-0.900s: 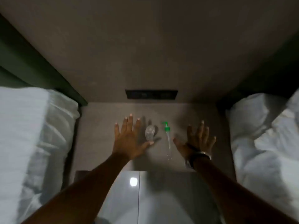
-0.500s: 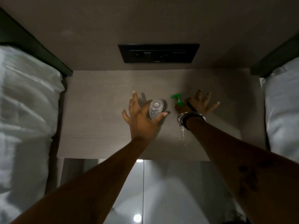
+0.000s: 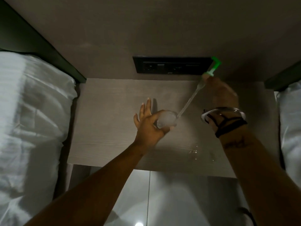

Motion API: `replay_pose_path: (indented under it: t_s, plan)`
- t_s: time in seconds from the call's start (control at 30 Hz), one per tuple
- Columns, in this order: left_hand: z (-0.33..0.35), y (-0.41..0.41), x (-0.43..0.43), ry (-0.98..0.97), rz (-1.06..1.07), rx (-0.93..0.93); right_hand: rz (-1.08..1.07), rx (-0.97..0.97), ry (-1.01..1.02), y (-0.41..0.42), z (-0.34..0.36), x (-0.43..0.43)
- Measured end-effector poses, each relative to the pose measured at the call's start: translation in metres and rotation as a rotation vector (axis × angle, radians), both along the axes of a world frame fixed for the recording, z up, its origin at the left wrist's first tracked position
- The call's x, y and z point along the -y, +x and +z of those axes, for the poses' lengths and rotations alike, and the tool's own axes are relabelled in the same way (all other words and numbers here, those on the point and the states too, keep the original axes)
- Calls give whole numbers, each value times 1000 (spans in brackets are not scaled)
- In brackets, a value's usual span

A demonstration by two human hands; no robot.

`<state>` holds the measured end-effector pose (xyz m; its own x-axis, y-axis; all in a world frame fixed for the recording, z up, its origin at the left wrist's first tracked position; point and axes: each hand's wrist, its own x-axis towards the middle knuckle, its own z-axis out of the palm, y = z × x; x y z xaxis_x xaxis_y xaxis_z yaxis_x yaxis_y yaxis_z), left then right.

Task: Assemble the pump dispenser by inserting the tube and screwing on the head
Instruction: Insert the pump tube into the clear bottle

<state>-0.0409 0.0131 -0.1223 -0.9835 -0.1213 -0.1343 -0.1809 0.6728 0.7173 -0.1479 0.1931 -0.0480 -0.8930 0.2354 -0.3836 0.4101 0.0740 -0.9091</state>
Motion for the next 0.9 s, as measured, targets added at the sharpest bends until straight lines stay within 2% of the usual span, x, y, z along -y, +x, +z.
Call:
replay_pose_path:
  t_s: [0.1, 0.17, 0.27, 0.43, 0.63, 0.9]
  plan:
    - [3, -3, 4, 40, -37, 36, -65, -68, -158, 8, 19, 14]
    - [5, -4, 5, 49, -45, 51, 1, -206, -150, 14, 22, 22]
    - [6, -2, 4, 65, -40, 57, 77, -295, 26, 23, 14, 33]
    - [2, -1, 5, 66, -62, 78, 147, -277, 88, 38, 2, 40]
    - [-5, -4, 8, 41, -72, 55, 456, -540, 495, 60, -15, 34]
    - [-9, -12, 13, -93, -177, 23, 535, -520, 658, 87, -45, 38]
